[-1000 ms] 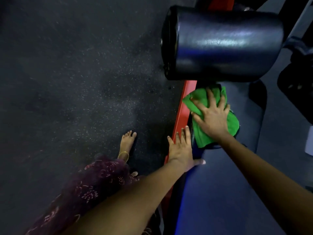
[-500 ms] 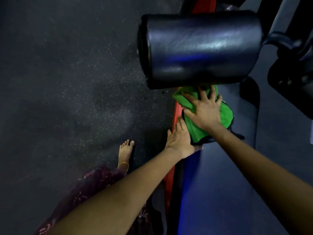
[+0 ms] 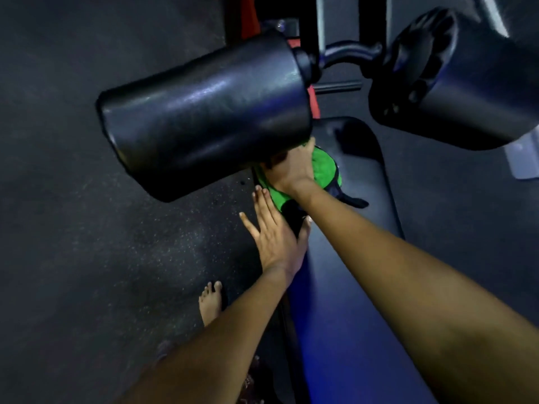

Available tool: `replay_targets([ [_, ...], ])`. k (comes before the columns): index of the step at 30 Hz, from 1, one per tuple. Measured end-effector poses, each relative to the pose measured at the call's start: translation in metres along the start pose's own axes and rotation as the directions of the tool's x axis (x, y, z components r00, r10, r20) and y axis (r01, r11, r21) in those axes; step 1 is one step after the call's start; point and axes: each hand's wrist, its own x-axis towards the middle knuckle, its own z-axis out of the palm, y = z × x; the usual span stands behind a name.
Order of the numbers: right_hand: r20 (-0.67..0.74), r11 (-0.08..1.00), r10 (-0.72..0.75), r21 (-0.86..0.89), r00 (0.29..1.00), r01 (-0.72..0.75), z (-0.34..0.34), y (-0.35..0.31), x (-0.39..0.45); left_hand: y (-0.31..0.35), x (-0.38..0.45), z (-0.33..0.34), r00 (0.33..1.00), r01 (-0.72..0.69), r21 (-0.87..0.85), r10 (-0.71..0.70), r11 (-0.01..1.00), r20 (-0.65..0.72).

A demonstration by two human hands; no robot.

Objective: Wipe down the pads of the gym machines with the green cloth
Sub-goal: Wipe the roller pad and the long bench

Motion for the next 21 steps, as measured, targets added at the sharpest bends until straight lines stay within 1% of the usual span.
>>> replay_targets([
  [2,-0.017,0.999,0.04,0.037,0.999,-0.04,-0.001,0.006,0.008,0.0,0.001,0.005,0.996,-0.078,0.143,0.083,0.987,-0.031],
  [5,-0.025,0.994,0.081,0.076,0.996,-0.079,-0.005,0.019,0.015,-0.001,0.007,0.012,0.974,-0.215,0.287,0.226,0.934,-0.005],
  [8,-0.029,0.993,0.079,0.089,0.996,-0.076,-0.003,0.023,0.019,0.002,0.012,0.007,0.966,-0.254,0.396,0.253,0.882,0.055],
  [11,-0.056,0.985,0.134,0.117,0.989,-0.127,-0.005,0.033,0.027,0.014,0.025,-0.002,0.961,-0.267,0.41,0.205,0.872,0.188],
  [12,-0.059,0.979,0.17,0.124,0.984,-0.161,-0.007,0.039,0.029,0.018,0.031,-0.002,0.959,-0.265,0.405,0.197,0.875,0.202],
  [15,-0.06,0.962,0.255,0.115,0.965,-0.247,-0.007,0.052,0.033,0.028,0.041,0.001,0.962,-0.269,0.447,0.215,0.853,0.167],
  [17,-0.058,0.961,0.257,0.122,0.965,-0.248,-0.006,0.052,0.033,0.027,0.042,0.002,0.962,-0.27,0.434,0.217,0.86,0.167],
  [19,-0.049,0.953,0.275,0.146,0.96,-0.266,-0.008,0.055,0.034,0.026,0.042,0.001,0.957,-0.283,0.363,0.237,0.888,0.166],
  [21,-0.039,0.923,0.349,0.189,0.936,-0.336,-0.009,0.063,0.032,0.026,0.041,-0.003,0.959,-0.276,0.284,0.243,0.918,0.145],
])
